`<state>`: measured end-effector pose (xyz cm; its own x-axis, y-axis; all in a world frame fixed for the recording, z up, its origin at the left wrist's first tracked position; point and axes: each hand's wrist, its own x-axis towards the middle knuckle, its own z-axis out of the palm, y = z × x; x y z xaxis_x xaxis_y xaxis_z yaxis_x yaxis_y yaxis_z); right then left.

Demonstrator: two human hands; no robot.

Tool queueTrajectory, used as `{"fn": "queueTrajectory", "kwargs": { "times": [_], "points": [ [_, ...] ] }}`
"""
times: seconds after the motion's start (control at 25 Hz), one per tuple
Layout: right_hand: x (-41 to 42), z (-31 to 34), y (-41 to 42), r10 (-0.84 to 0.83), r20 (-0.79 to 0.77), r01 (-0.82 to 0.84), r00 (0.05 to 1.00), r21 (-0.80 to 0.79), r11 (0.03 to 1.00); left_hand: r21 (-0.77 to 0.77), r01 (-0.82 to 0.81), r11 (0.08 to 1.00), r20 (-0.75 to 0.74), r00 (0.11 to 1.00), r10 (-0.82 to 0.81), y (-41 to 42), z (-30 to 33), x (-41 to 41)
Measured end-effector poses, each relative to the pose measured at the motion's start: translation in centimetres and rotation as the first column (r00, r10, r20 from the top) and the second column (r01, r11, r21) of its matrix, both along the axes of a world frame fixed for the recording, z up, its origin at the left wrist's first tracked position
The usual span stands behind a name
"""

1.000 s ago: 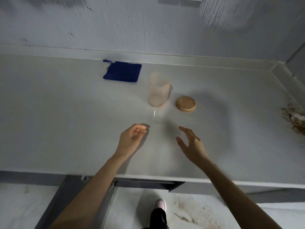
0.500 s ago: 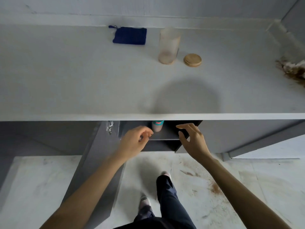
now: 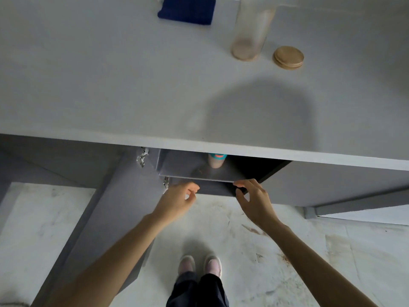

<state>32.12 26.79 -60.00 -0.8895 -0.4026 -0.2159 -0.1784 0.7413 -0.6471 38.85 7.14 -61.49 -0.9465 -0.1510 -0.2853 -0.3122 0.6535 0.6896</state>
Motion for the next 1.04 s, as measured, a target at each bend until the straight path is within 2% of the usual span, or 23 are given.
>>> {"fn": "queueTrajectory", "kwargs": {
  "times": [0.32, 0.6, 0.72, 0.84, 1.04],
  "points": [
    [-8.9, -10.5, -3.6, 0.018, -0.101, -0.018, 0.995, 0.001, 1.000, -0.099, -0.025, 0.995, -0.017, 1.000, 0.024, 0.7, -10.9, -10.1],
    [-13.8, -16.8, -6.1, -0.038, -0.125, 0.041, 0.991, 0.024, 0.999, -0.087, -0.076, 0.993, -0.096, 0.993, 0.068, 0.7, -16.9, -15.1],
    [-14.4, -18.2, -6.8, -0.059, -0.081, 0.057, 0.995, -0.027, 0.998, 0.062, -0.140, 0.988, -0.104, 0.984, 0.146, 0.7, -18.9, -16.5],
    [-15.5, -18.9, -7.1, -0.106, -0.043, 0.101, 0.993, -0.104, 0.989, 0.240, -0.202, 0.950, -0.037, 0.976, 0.216, 1.5, -20.3, -17.6],
    [-15.6, -20.0, -7.3, -0.163, -0.028, 0.157, 0.986, -0.136, 0.978, 0.353, -0.260, 0.899, -0.045, 0.955, 0.294, 2.0, -21.3, -17.9]
  ]
}}
